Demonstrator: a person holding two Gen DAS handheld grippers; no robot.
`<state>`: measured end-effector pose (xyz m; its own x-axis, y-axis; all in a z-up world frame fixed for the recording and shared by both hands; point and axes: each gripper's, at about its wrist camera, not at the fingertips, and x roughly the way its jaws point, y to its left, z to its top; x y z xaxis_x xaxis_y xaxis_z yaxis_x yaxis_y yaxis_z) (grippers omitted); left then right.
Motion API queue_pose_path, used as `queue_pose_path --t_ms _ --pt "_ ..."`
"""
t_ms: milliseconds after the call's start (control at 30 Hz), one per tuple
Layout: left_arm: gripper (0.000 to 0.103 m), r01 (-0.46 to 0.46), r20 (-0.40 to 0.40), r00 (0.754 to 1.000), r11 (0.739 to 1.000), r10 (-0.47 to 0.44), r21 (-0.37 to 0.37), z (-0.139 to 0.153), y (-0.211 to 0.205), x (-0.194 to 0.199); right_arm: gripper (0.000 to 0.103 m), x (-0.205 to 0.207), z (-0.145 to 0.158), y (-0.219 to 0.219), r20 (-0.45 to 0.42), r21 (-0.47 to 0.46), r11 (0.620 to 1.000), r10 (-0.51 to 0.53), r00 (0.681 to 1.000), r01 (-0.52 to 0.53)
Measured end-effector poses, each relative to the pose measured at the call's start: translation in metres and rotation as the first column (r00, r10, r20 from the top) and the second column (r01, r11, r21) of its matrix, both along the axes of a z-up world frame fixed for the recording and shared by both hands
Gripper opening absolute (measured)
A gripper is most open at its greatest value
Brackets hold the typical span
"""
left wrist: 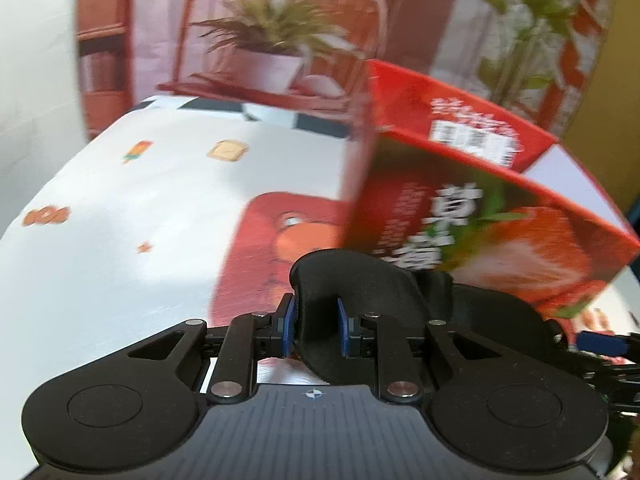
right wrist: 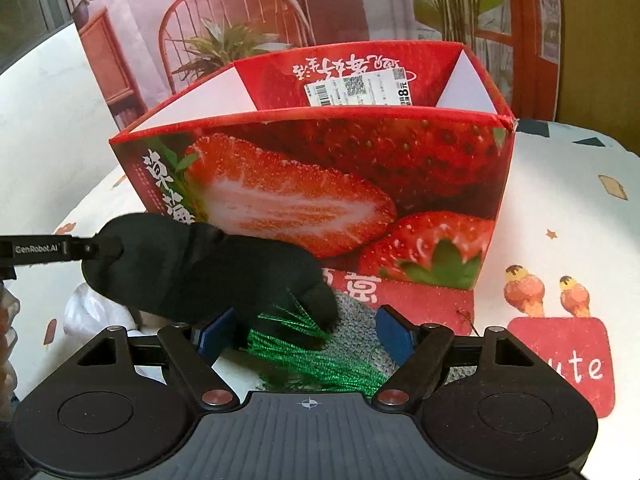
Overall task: Organize soft objects
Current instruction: 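Close the right gripper on the black eye mask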
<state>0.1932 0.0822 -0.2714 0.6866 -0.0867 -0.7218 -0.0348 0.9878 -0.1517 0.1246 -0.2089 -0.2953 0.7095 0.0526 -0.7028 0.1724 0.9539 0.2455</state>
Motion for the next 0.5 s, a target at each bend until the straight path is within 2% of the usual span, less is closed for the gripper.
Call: queue_pose_path --t_ms 200,500 --pt "0.023 -0.06 -0.043 0.997 0.998 0.061 0.011 -0.008 0.011 0.002 0.073 0.008 0.004 0.003 0.013 0.003 1.0 0.026 1.0 -0.026" --pt "0.023 -0.051 -0.071 0.996 0.999 0.051 -0.001 -0.017 0.008 -0.005 0.07 0.028 0.002 0.015 0.007 0.065 0.994 0.086 0.996 -0.086"
